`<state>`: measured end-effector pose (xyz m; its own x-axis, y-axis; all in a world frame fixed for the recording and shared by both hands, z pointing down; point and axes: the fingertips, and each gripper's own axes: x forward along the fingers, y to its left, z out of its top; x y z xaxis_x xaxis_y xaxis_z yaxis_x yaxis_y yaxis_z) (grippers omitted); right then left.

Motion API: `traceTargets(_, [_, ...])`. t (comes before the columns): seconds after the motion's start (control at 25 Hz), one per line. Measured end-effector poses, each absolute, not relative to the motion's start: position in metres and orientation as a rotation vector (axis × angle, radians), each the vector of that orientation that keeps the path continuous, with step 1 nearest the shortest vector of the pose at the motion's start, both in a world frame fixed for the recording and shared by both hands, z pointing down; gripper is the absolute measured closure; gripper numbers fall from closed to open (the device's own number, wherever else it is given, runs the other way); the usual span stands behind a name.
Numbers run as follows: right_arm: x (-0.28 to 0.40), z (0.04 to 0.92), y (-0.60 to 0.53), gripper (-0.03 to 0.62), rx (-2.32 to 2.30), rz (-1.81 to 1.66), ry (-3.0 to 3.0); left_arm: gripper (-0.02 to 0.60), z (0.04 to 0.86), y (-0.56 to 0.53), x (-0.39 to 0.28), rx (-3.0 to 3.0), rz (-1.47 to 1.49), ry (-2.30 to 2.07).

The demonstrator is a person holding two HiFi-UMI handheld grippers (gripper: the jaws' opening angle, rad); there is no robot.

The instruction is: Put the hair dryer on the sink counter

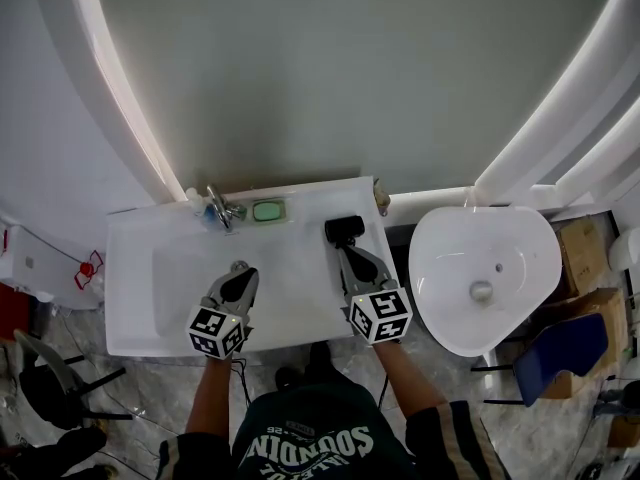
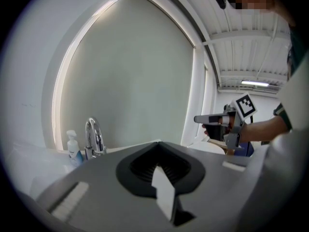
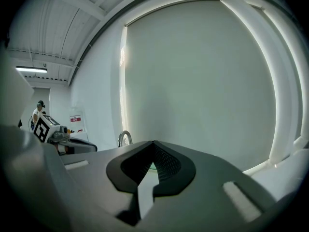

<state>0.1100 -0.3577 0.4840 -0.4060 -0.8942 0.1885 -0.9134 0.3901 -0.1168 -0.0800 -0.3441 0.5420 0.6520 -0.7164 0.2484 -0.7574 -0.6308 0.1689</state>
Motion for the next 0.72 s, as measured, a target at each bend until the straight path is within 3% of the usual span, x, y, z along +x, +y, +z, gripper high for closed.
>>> traceTargets(0.72, [0.115, 0.495, -0.369, 0.589, 1.643, 0.336, -2.53, 0.529, 0.549, -0.356, -0.075, 2.598, 0.236, -1.18])
